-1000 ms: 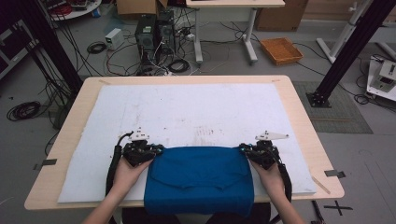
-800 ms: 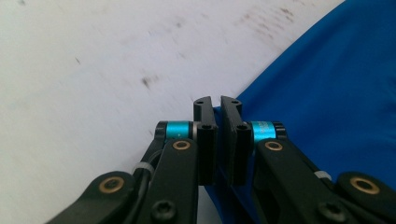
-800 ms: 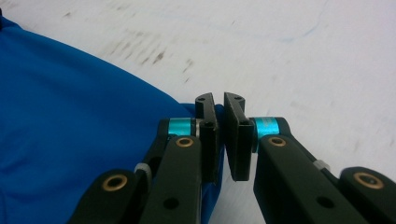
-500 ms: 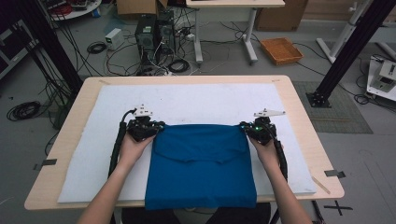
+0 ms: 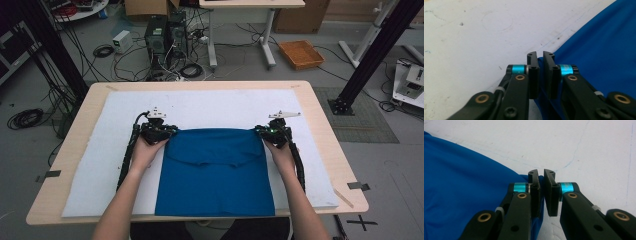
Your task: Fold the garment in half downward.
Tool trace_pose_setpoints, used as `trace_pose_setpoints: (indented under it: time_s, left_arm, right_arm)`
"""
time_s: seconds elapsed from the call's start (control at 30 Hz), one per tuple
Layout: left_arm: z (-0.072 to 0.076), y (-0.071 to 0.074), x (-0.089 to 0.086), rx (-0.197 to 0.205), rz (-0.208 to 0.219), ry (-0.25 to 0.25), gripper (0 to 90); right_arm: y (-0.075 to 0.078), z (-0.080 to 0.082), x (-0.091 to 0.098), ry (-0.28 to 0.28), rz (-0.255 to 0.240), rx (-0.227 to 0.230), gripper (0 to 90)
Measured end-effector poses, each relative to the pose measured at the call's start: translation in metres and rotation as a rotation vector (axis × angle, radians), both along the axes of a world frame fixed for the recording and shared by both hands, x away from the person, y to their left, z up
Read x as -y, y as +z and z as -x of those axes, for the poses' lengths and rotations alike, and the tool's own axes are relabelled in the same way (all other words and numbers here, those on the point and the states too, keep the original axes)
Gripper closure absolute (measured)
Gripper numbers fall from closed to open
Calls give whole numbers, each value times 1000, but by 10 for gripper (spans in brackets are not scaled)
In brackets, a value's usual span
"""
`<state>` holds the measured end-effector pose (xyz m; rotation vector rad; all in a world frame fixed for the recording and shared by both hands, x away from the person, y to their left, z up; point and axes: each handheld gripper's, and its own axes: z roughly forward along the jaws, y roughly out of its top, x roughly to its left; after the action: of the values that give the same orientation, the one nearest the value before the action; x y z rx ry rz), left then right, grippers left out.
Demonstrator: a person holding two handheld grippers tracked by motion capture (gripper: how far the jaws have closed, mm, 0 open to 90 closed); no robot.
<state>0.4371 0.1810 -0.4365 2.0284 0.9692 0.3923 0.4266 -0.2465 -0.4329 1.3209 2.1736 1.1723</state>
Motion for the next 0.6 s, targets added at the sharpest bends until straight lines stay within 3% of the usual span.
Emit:
trace_pose_setpoints:
  time_s: [0.03, 0.1, 0.23, 0.3, 0.37, 0.5, 0.53, 0.57, 0.6]
  left_arm:
    - [2, 1, 0, 5, -1, -1, 789]
    - [8, 5, -2, 19, 13, 14, 659]
    - [19, 12, -5, 25, 46, 21, 614]
    - [29, 16, -9, 20, 70, 31, 585]
    - [39, 17, -12, 17, 71, 42, 577]
    - [57, 13, -16, -64, 60, 58, 580]
    - [62, 8, -17, -102, 79, 64, 582]
    - [62, 8, -17, -102, 79, 64, 583]
    - [64, 5, -17, -129, 85, 71, 584]
  right_arm:
    - [0, 0, 0, -1, 1, -1, 822]
    - [2, 4, 1, -12, -3, 13, 759]
    - [8, 12, 2, -18, 0, 35, 724]
    - [14, 25, 3, -24, -10, 55, 654]
    - [15, 28, 4, -27, -6, 60, 643]
    - [16, 50, 10, -24, -32, 70, 621]
    - [15, 54, 11, -24, -38, 64, 625]
    - [15, 54, 11, -24, -38, 64, 625]
    - [11, 63, 12, -30, -57, 38, 632]
